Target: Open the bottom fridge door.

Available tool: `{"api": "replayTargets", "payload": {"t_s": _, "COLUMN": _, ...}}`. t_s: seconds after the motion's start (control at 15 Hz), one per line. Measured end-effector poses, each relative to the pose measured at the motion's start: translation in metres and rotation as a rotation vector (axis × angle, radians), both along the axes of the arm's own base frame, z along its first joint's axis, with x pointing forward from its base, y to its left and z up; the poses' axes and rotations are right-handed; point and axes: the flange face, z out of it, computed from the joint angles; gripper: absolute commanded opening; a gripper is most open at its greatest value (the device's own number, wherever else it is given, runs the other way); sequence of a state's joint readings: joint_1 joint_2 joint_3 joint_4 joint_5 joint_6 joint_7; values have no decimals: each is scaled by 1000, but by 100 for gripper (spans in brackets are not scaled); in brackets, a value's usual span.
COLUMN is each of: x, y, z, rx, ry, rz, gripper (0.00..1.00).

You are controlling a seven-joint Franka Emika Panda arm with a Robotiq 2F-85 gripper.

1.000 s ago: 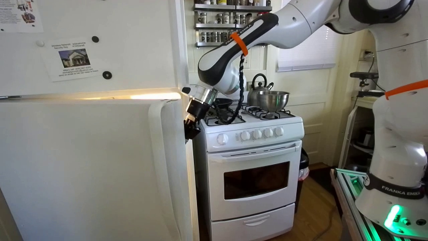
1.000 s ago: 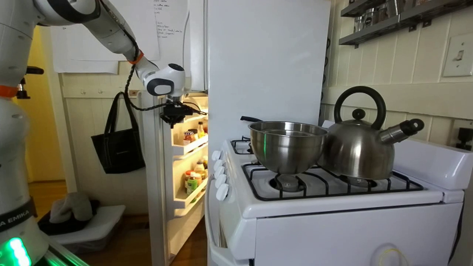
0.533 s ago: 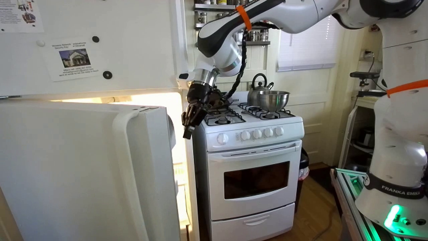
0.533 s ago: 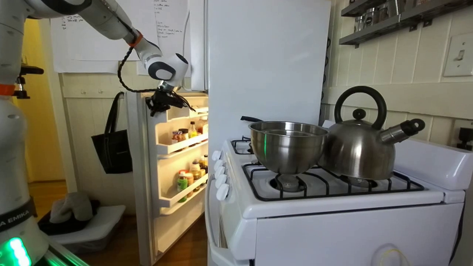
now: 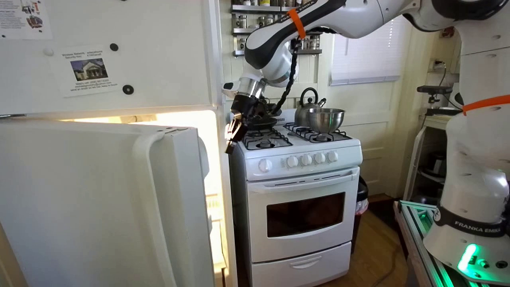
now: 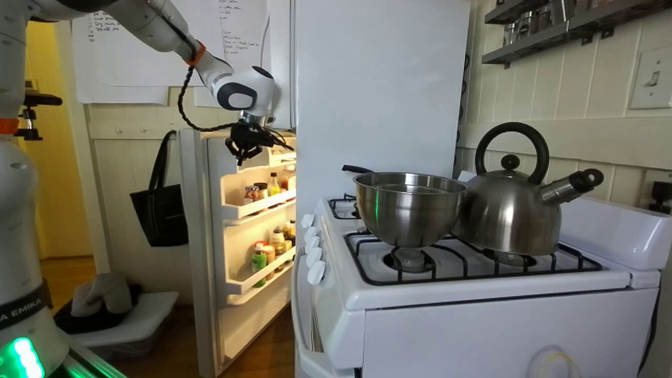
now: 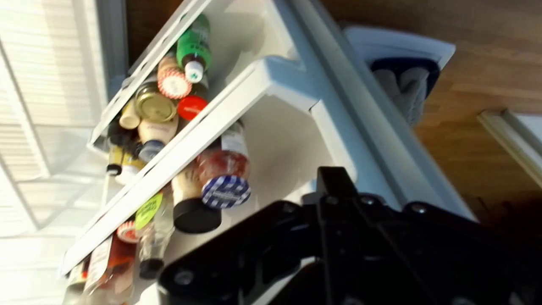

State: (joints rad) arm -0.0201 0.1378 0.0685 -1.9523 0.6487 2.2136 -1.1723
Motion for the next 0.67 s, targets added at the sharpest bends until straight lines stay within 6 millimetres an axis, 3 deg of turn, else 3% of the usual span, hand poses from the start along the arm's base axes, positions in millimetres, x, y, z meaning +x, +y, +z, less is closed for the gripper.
{"api": "replayTargets", "payload": {"t_s": 0.47, "x": 18, "y": 8, "z": -19, "rx": -103, "ry": -332, "rz": -122, "gripper": 0}}
{"api": "replayTargets", "payload": {"t_s": 0.67, "x": 20, "y": 6, "z": -27, "rx": -126, "ry": -390, "rz": -104, "gripper": 0}}
